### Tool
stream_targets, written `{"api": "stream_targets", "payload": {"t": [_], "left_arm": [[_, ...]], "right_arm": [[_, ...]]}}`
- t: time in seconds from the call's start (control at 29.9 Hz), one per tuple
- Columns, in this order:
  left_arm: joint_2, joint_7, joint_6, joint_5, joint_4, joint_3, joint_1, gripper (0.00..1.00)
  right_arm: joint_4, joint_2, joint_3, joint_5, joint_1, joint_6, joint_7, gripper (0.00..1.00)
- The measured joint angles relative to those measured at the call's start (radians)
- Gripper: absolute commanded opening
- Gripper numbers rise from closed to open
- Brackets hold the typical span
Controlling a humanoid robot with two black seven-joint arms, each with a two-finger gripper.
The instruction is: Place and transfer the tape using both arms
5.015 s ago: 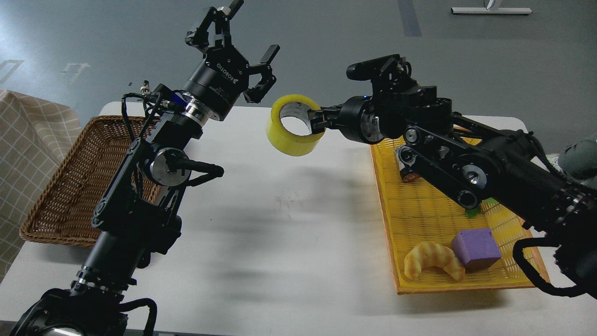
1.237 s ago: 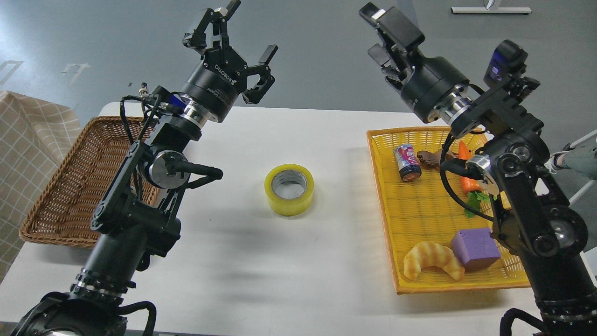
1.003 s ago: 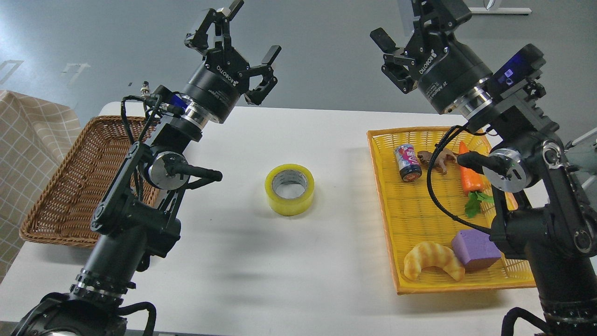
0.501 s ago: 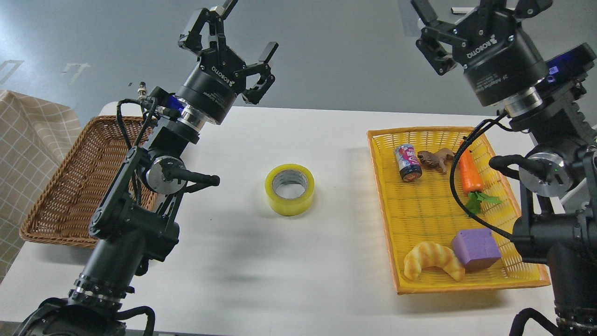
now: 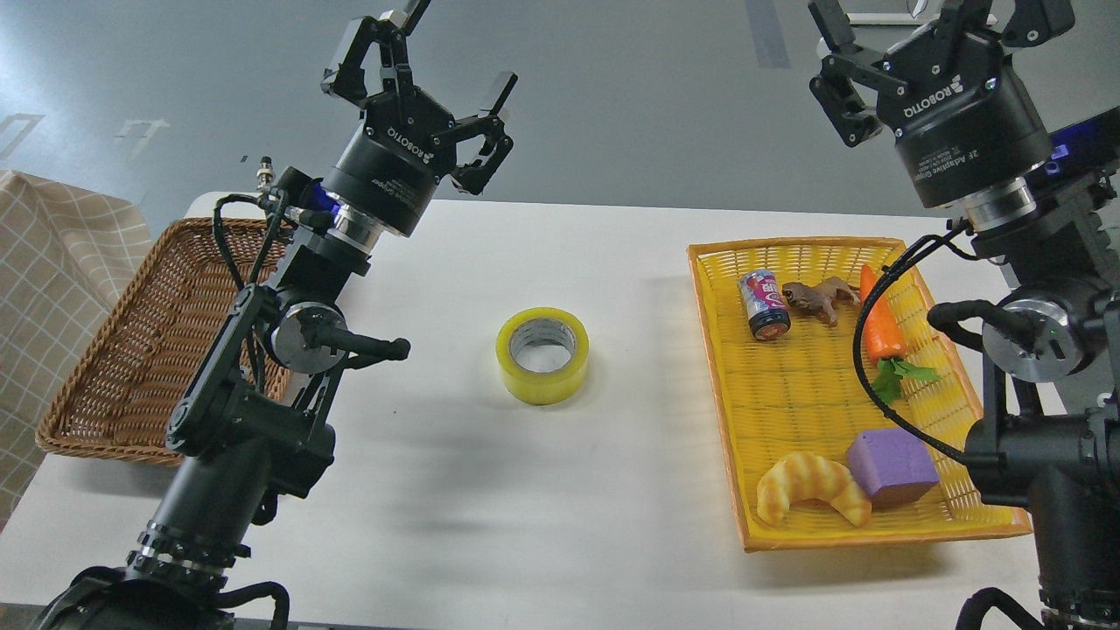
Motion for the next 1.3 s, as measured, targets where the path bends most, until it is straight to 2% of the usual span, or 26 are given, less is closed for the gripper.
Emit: {"api": "stream_targets", "payload": {"t": [0.17, 0.27, 0.33, 0.47, 0.53, 0.64, 0.7, 0.87, 1.0, 1.14, 1.2, 1.3], "left_arm": [[0.000, -0.003, 0.042, -0.002, -0.001, -0.012, -0.002, 0.98], [0.000, -0.020, 0.053, 0.019, -0.011, -0.007, -0.002, 0.98], [0.007, -0.059, 0.056, 0.087, -0.040, 0.003, -0.002, 0.98], [0.067, -0.190, 0.091, 0.453, -0.080, 0.041, -0.015, 0.98], [0.085, -0.220, 0.123, 0.616, -0.082, 0.064, -0.027, 0.98], [0.115, -0.226, 0.166, 0.818, -0.088, 0.111, -0.037, 0.98], [0.137, -0.210, 0.189, 0.904, -0.088, 0.151, -0.037, 0.97], [0.219, -0.090, 0.236, 1.138, -0.080, 0.385, -0.040, 0.97], [0.253, -0.034, 0.281, 1.324, -0.023, 0.506, -0.075, 0.95], [0.258, 0.080, 0.287, 1.476, 0.075, 0.637, -0.106, 0.93], [0.259, 0.106, 0.289, 1.496, 0.121, 0.682, -0.134, 0.93], [0.259, 0.115, 0.291, 1.502, 0.195, 0.736, -0.182, 0.93]], "right_arm": [[-0.003, 0.000, 0.000, 0.000, -0.001, 0.000, 0.000, 1.00], [-0.007, 0.000, -0.003, 0.000, -0.002, 0.000, -0.002, 1.00], [-0.007, 0.000, -0.005, 0.000, -0.002, 0.000, -0.005, 1.00], [-0.006, 0.000, -0.010, 0.000, 0.000, 0.000, -0.012, 1.00], [-0.005, 0.000, -0.010, -0.001, 0.001, 0.000, -0.013, 1.00], [-0.001, 0.000, -0.008, -0.001, 0.005, 0.000, -0.014, 1.00], [-0.001, 0.000, -0.007, -0.001, 0.007, 0.000, -0.014, 1.00], [0.015, 0.000, 0.001, -0.001, 0.014, 0.000, -0.014, 1.00], [0.042, 0.000, 0.013, -0.001, 0.017, 0.000, -0.016, 1.00], [0.054, 0.000, 0.014, -0.001, 0.020, 0.000, -0.017, 1.00], [0.062, 0.000, 0.014, -0.001, 0.021, 0.000, -0.017, 1.00], [0.081, 0.000, 0.017, -0.001, 0.021, -0.014, -0.017, 1.00]]}}
